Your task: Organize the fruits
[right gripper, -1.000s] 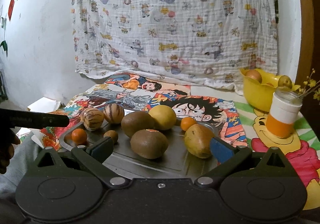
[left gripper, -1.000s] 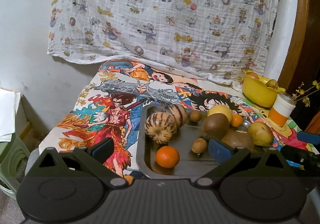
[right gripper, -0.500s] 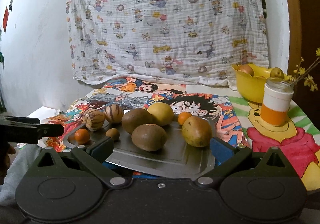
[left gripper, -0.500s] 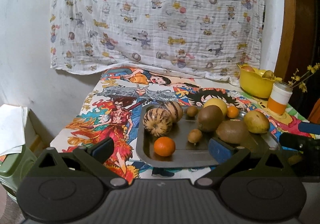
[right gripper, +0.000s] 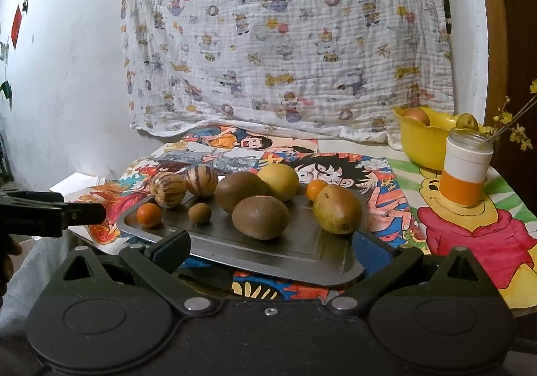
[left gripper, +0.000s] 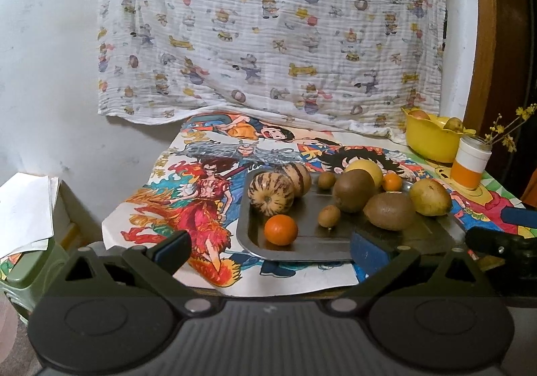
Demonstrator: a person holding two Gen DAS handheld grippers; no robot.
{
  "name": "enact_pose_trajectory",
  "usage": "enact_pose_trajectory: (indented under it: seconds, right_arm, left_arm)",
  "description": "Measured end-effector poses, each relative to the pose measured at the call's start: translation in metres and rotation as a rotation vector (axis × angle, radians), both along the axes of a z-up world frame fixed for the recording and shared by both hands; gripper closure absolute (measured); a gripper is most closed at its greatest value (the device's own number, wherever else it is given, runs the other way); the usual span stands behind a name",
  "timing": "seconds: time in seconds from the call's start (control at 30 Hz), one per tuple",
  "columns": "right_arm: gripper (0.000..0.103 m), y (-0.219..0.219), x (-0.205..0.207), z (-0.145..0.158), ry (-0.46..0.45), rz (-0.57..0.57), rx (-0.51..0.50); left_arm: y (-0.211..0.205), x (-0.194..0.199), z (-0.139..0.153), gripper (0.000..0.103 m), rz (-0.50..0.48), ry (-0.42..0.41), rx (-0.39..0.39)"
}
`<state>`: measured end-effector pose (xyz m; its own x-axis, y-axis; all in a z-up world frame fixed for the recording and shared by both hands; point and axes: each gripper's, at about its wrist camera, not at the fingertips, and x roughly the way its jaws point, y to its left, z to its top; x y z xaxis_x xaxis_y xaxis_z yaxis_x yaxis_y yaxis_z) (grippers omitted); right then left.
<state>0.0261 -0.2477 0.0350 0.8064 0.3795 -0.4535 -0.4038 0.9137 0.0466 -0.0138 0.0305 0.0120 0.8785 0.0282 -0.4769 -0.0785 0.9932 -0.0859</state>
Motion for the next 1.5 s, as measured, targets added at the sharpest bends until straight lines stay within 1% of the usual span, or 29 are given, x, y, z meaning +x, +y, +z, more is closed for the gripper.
enact_pose_trajectory:
  seconds: [0.33,1.13,1.17,1.33,1.5]
  right_arm:
    - [0.001,0.005,-0.006,0.002,-0.026,0.002,-0.02]
    - [0.001,0.005,-0.006,0.001,-0.014,-0.002,-0.016]
    - [0.001,0.005,-0.006,0.001,-0.013,-0.002,-0.016]
    - [0.001,0.005,-0.006,0.001,-0.012,0.0,-0.015]
    - [0.001,0.005,-0.006,0.001,-0.012,-0.001,-0.017]
  left_arm:
    - [-0.001,-0.004,-0.002,0.001,0.013,0.02,0.006]
    - [-0.001,-0.004,-0.002,0.001,0.013,0.023,0.011]
    - [-0.002,-0.003,-0.002,0.001,0.013,0.026,0.018]
    - [-0.014,-0.002,0.0,0.001,0.022,0.038,0.104]
    - [-0.017,-0.002,0.0,0.001,-0.002,0.037,0.108]
